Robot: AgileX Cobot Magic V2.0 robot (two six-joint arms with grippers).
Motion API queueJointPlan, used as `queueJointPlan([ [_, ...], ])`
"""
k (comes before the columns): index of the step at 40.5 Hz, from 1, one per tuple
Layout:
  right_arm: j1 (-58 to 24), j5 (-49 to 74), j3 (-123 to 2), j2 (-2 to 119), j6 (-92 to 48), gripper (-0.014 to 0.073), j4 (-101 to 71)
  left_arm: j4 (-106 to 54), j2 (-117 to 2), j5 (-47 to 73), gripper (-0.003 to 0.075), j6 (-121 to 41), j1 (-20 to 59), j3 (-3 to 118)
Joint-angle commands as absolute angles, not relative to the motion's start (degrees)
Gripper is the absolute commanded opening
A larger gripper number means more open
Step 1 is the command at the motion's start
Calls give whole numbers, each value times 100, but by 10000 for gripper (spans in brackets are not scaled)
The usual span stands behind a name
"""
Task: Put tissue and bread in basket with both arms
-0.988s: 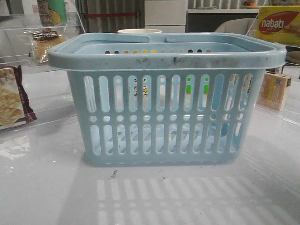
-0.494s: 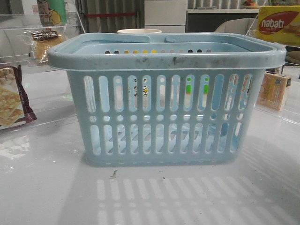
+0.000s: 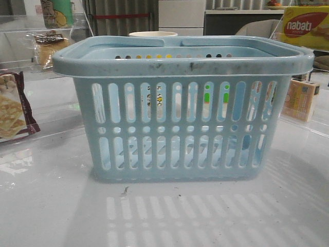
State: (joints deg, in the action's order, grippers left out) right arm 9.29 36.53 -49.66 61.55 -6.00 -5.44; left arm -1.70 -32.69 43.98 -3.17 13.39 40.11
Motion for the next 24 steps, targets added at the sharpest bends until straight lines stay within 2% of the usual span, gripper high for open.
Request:
queueJointPlan([
  [1, 1159, 3264, -5599, 6585, -584, 529, -491, -228, -3313, 3983, 580, -337, 1386, 4170],
  [24, 1305, 3172, -7795, 9352, -635, 529, -147, -228, -3313, 3983, 580, -337, 1386, 4170],
])
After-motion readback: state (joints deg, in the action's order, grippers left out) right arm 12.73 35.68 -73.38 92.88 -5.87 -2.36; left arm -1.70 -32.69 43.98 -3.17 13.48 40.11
